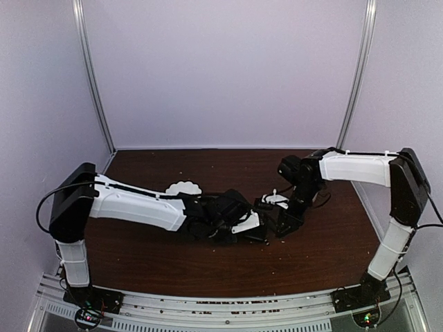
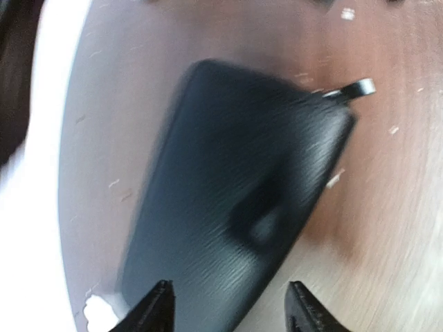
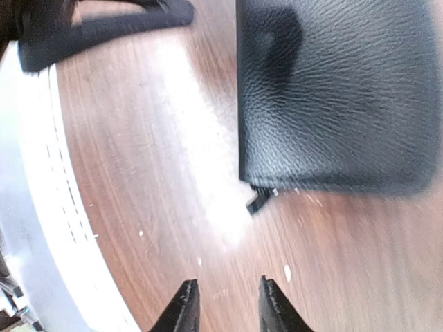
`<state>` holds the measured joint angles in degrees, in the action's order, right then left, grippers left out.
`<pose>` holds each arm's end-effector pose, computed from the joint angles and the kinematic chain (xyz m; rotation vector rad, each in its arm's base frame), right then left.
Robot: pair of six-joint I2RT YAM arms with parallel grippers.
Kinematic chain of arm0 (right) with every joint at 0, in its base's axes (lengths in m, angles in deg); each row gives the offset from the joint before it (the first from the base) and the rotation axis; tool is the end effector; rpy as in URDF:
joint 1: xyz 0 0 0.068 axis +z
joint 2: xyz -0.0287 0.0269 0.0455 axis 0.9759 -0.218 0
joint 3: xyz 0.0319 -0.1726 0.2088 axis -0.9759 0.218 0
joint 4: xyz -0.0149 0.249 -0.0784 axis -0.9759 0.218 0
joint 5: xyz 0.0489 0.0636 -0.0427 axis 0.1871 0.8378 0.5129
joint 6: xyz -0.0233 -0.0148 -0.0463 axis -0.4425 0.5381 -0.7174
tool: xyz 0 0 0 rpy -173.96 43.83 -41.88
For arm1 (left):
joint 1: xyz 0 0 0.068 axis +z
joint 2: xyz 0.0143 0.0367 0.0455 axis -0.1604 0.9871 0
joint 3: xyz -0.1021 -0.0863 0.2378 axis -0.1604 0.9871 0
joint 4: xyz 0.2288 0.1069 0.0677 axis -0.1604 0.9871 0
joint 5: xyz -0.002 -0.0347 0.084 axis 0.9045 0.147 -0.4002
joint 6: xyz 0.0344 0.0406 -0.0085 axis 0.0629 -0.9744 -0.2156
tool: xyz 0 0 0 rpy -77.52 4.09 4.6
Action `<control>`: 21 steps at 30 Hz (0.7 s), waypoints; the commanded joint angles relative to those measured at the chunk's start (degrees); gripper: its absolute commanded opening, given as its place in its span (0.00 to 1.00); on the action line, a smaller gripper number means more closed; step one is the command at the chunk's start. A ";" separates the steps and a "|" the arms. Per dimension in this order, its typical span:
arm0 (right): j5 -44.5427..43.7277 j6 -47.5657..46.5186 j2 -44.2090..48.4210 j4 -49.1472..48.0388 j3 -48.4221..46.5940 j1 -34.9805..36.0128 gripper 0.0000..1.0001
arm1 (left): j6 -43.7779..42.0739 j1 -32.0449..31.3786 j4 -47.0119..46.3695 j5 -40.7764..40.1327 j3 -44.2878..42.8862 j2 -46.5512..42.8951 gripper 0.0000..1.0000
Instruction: Sort the hair-cutting tools
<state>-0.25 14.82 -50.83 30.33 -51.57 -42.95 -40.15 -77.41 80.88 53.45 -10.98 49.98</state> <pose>0.2553 0.1988 0.1915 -1.6924 2.4691 0.8885 0.1702 -0.3879 0.1682 1.5581 1.8353 0.1226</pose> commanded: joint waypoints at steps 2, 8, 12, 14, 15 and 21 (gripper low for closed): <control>-2.38 1.42 9.57 0.92 1.02 -2.35 0.32 | 5.19 1.04 5.64 -11.52 2.19 -10.75 0.67; -3.49 4.37 18.20 -2.61 -0.18 -7.06 0.35 | 8.74 6.90 12.23 -15.36 2.66 -19.71 0.74; -4.43 6.60 23.72 -6.91 -1.44 -11.57 0.35 | 9.77 13.62 13.52 -14.63 1.75 -26.63 0.80; -4.69 8.95 26.24 -10.11 -1.87 -14.06 0.35 | 10.21 16.73 13.41 -13.48 1.00 -29.71 0.84; -4.72 10.65 27.55 -13.13 -1.65 -15.44 0.35 | 10.53 18.36 13.08 -12.55 0.69 -31.01 0.85; -6.20 24.23 35.61 -28.90 6.02 -22.39 0.64 | 12.62 23.85 7.34 -13.07 3.60 -37.61 0.98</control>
<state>-4.66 28.28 -19.40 13.58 -49.93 -62.14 -29.88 -55.05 93.16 41.08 -9.26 15.97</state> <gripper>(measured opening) 0.546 0.954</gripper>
